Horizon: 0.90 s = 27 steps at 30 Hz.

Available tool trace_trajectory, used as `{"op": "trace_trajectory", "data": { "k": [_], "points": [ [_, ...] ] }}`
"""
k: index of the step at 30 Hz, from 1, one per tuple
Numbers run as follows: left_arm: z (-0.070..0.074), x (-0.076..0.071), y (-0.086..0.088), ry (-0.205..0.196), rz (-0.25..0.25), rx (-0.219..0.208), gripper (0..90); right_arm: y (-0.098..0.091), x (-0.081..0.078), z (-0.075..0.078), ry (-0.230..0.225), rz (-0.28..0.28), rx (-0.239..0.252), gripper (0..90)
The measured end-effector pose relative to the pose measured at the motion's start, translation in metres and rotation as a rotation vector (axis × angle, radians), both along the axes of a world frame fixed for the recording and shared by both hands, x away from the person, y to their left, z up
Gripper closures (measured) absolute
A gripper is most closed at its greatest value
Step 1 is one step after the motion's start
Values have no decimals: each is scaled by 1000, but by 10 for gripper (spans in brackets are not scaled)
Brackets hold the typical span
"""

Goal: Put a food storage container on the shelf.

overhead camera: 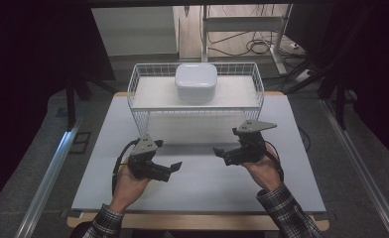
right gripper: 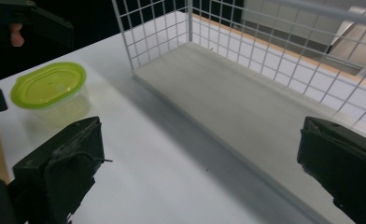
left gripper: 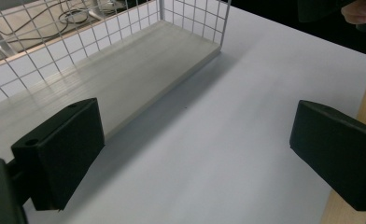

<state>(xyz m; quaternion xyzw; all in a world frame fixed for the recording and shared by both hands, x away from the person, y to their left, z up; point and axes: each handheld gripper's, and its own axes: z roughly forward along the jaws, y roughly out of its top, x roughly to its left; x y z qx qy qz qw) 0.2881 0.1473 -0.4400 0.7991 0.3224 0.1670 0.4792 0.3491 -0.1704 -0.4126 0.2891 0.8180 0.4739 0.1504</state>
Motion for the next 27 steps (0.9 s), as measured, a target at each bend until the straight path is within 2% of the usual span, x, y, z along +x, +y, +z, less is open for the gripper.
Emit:
{"op": "trace_trajectory", "data": {
  "k": [5, 10, 16, 23, 27],
  "points": [
    [-8, -9, 3, -3, 7, -3, 26, -2, -8, -9, 18, 24, 0, 2],
    [-19, -17, 8, 2, 30, -5, 25, -7, -17, -23, 28, 29, 2, 10],
    [-37, -27, 11, 13, 53, -19, 25, -21, -26, -37, 41, -1, 16, 13],
    [-52, -40, 11, 19, 84, -1, 23, -32, -38, -47, 59, -39, 22, 15],
    [-56, -46, 11, 16, 82, 10, 23, -35, -44, -55, 65, -51, 26, 17]
  ]
}}
